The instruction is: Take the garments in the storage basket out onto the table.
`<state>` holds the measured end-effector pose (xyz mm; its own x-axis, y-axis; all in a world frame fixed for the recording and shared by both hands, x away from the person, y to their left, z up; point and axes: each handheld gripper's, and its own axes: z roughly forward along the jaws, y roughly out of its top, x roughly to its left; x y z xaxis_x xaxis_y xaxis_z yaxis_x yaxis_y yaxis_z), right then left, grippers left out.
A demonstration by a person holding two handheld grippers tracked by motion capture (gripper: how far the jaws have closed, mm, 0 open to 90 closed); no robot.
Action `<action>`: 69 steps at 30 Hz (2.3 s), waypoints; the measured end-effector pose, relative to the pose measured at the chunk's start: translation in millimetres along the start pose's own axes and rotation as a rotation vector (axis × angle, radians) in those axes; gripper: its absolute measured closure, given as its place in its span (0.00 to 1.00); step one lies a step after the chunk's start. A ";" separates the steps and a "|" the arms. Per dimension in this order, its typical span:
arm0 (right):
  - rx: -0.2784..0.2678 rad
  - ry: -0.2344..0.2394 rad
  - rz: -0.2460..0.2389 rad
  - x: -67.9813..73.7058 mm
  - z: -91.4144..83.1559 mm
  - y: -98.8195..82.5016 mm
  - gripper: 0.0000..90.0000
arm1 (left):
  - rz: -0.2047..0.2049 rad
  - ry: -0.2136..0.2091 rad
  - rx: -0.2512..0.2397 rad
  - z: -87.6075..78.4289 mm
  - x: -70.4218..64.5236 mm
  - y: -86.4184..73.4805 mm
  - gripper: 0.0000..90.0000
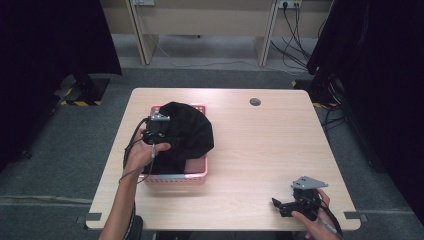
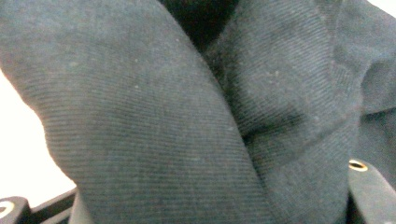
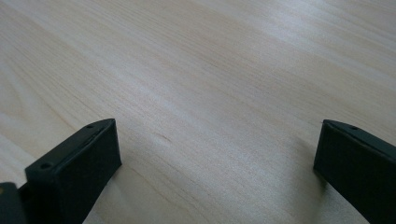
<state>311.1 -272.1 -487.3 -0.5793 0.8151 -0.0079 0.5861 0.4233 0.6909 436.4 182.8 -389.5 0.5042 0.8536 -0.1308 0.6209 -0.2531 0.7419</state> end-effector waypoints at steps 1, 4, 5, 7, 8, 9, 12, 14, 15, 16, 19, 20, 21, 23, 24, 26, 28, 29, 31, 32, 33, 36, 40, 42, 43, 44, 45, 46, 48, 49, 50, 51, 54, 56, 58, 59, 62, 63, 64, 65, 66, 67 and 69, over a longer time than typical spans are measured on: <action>0.000 0.000 0.000 0.0 0.0 0.0 0.01 | 0.000 0.001 0.000 -1.2 -0.4 1.0 0.42; 0.000 0.000 0.000 0.0 0.0 0.0 0.01 | 0.005 0.004 -0.006 -6.8 -1.8 6.3 0.42; 0.000 0.000 0.000 0.0 0.0 0.0 0.01 | 0.007 0.002 -0.006 -8.2 -2.1 7.8 0.42; 0.000 0.000 0.000 0.0 0.0 0.0 0.01 | 0.010 -0.004 -0.010 -12.1 -3.5 11.7 0.42; 0.000 0.000 0.000 0.0 0.0 0.0 0.01 | 0.013 -0.008 -0.006 -13.8 -4.2 13.4 0.42; 0.000 0.000 0.000 0.0 0.0 0.0 0.01 | 0.016 -0.011 -0.006 -15.1 -4.9 15.1 0.42; 0.000 0.000 0.000 0.0 0.0 0.0 0.01 | 0.026 -0.019 -0.002 -18.4 -7.2 19.7 0.42; 0.000 0.000 0.000 0.0 0.0 0.0 0.01 | 0.030 -0.027 -0.003 -20.1 -8.9 22.3 0.42; 0.000 0.000 0.000 0.0 0.0 0.0 0.01 | 0.034 -0.031 -0.001 -21.0 -9.8 23.6 0.42; 0.000 0.000 0.000 0.0 0.0 0.0 0.01 | 0.037 -0.033 -0.001 -22.0 -10.7 24.8 0.42; 0.000 0.000 0.001 0.0 0.0 0.0 0.01 | 0.052 -0.034 -0.009 -25.3 -14.2 28.1 0.42; 0.000 0.000 0.001 0.0 0.0 0.0 0.01 | 0.054 -0.037 -0.009 -26.6 -15.4 29.3 0.42; 0.000 0.000 0.001 0.0 0.0 0.0 0.01 | 0.054 -0.042 -0.011 -27.6 -16.7 30.3 0.42; 0.000 0.000 0.001 0.0 0.0 0.0 0.01 | 0.062 -0.057 -0.010 -29.7 -18.8 32.5 0.42; 0.000 0.000 0.001 0.0 0.0 0.0 0.01 | 0.064 -0.061 -0.009 -30.7 -20.0 33.7 0.42; 0.000 0.000 0.001 0.1 0.0 0.0 0.01 | 0.075 -0.066 -0.004 -32.7 -22.4 36.7 0.42; 0.000 0.000 0.001 0.1 0.0 0.0 0.01 | 0.084 -0.067 -0.004 -34.7 -25.1 39.8 0.42; 0.000 0.000 0.001 0.0 0.0 0.0 0.01 | 0.092 -0.066 -0.003 -36.1 -26.8 41.4 0.42; -0.001 -0.001 0.001 0.0 0.1 0.0 0.01 | 0.099 -0.073 -0.006 -38.9 -29.9 44.6 0.42; -0.001 -0.001 0.000 0.0 0.1 0.0 0.01 | 0.103 -0.077 -0.007 -40.3 -31.5 46.2 0.42; -0.001 -0.001 0.000 0.0 0.1 0.0 0.01 | 0.107 -0.083 -0.006 -41.6 -32.9 47.9 0.42; -0.001 -0.001 0.000 -0.1 0.0 0.0 0.01 | 0.116 -0.092 -0.005 -44.4 -37.2 52.5 0.42; 0.001 -0.001 0.000 -0.1 -0.1 0.1 0.01 | 0.137 -0.102 0.000 -46.1 -44.8 58.3 0.42; 0.000 -0.001 0.000 -0.1 0.0 0.0 0.01 | 0.142 -0.113 0.003 -46.4 -48.3 60.9 0.42; 0.000 -0.001 -0.001 -0.1 0.0 0.0 0.01 | 0.144 -0.117 0.004 -46.4 -49.7 62.0 0.42; 0.001 0.000 0.000 -0.1 0.0 0.0 0.01 | 0.151 -0.122 0.008 -46.5 -52.3 63.9 0.42; 0.001 0.000 -0.001 -0.1 0.0 0.0 0.01 | 0.155 -0.124 0.009 -46.5 -54.6 65.4 0.42; 0.001 0.000 0.000 -0.1 0.0 0.0 0.01 | 0.162 -0.127 0.011 -46.5 -56.8 67.1 0.42; 0.001 0.000 -0.001 -0.1 0.0 0.0 0.01 | 0.171 -0.133 0.014 -46.4 -61.2 70.4 0.42; 0.001 0.000 0.000 -0.1 -0.1 0.0 0.01 | 0.177 -0.137 0.016 -46.2 -64.7 72.7 0.42; 0.001 0.000 -0.001 -0.1 0.0 0.0 0.01 | 0.185 -0.141 0.019 -46.2 -67.7 74.7 0.42; 0.001 0.000 -0.001 -0.1 -0.1 0.0 0.01 | 0.193 -0.144 0.021 -46.0 -70.7 76.6 0.42; 0.001 0.000 -0.001 -0.1 -0.1 0.0 0.01 | 0.207 -0.154 0.024 -44.8 -78.8 81.4 0.42; 0.001 0.000 -0.001 -0.1 -0.1 0.0 0.01 | 0.213 -0.169 0.029 -42.7 -84.5 84.5 0.42; 0.001 0.000 -0.001 -0.1 -0.1 0.0 0.01 | 0.226 -0.173 0.037 -40.8 -90.1 86.6 0.42; 0.001 0.000 -0.001 -0.1 -0.1 0.0 0.01 | 0.233 -0.177 0.041 -39.7 -92.7 87.6 0.42; 0.001 0.000 -0.001 -0.1 -0.1 0.0 0.01 | 0.239 -0.191 0.047 -35.8 -99.7 90.3 0.42; 0.001 0.000 -0.001 -0.1 -0.1 0.0 0.01 | 0.243 -0.196 0.050 -34.1 -102.0 91.1 0.42; 0.001 0.000 -0.001 -0.1 -0.1 0.0 0.01 | 0.247 -0.200 0.054 -32.5 -104.3 91.9 0.42; 0.000 0.000 -0.001 -0.1 -0.1 0.0 0.01 | 0.250 -0.204 0.059 -30.7 -106.8 92.6 0.42; 0.001 -0.001 -0.001 -0.1 -0.1 0.0 0.01 | 0.253 -0.210 0.064 -29.0 -109.4 93.2 0.42; 0.001 -0.001 -0.001 -0.1 -0.1 0.0 0.01 | 0.255 -0.215 0.066 -27.3 -112.0 93.8 0.42; 0.000 0.000 -0.001 -0.1 -0.1 0.0 0.01 | 0.262 -0.224 0.074 -23.9 -117.5 95.3 0.42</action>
<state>311.2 -272.2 -487.3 -0.5797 0.8148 -0.0085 0.5859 0.4240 0.6906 422.0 69.3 -287.7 0.7662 0.6364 -0.0891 0.4905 -0.4895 0.7210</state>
